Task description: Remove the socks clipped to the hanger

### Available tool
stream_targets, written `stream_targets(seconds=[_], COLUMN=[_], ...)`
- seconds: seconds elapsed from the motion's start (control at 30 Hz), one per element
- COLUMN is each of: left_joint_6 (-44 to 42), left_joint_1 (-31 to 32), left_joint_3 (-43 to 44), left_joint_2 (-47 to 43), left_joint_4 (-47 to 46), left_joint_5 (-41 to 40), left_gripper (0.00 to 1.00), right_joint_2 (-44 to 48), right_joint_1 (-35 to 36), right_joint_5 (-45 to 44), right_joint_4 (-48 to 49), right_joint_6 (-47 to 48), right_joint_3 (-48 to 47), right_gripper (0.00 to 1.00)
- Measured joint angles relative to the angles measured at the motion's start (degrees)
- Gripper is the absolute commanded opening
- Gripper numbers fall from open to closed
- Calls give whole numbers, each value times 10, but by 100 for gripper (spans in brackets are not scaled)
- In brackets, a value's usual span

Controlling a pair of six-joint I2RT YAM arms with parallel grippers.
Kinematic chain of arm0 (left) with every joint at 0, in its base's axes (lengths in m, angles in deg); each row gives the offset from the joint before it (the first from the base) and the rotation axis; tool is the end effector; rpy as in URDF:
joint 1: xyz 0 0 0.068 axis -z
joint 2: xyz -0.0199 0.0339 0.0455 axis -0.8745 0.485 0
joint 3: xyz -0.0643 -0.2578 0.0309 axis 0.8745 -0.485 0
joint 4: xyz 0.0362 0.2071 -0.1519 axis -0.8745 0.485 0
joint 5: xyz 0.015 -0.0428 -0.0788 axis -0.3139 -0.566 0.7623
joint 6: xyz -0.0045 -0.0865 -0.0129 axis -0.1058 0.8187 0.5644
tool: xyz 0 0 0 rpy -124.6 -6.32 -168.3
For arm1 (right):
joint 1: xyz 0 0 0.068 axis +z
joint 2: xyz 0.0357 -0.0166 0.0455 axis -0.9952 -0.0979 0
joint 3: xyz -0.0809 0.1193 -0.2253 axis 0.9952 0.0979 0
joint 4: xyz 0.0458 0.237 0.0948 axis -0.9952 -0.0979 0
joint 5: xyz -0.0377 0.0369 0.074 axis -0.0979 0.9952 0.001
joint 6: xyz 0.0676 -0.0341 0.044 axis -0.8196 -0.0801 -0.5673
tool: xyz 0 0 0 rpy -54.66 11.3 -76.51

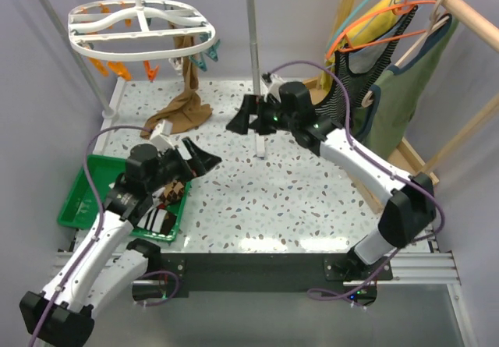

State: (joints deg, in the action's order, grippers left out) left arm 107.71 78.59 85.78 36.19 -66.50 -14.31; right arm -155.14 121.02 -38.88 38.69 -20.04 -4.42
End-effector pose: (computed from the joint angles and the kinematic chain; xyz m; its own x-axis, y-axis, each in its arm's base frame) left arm 0.1961 -0.0834 0.2832 -0.6402 -0.5493 -0.5371 0.0641 0.6585 -0.7499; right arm 0.3286 0.2719 0.3458 -0.6863 0.1530 -0.7111 -0.4844 0.6331 0.6038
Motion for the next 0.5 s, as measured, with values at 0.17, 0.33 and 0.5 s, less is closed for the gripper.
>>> stream_targets(seconds=[0.17, 0.33, 0.5], left_joint_6=[46, 169, 281], left_joint_1=[70, 76, 76], left_joint_3=[-113, -315, -391], left_joint_2=[-34, -229, -409], left_joint_4=[-220, -438, -489], left_joint_5=[55, 60, 49], left_gripper=[100, 100, 100], right_joint_2=[150, 339, 576], right_joint_1=[0, 1, 1], right_joint_5=[40, 35, -7], right_joint_4=[124, 219, 286], right_joint_6=[-73, -173, -280], right_joint_3=[269, 513, 711], right_gripper=[99, 99, 99])
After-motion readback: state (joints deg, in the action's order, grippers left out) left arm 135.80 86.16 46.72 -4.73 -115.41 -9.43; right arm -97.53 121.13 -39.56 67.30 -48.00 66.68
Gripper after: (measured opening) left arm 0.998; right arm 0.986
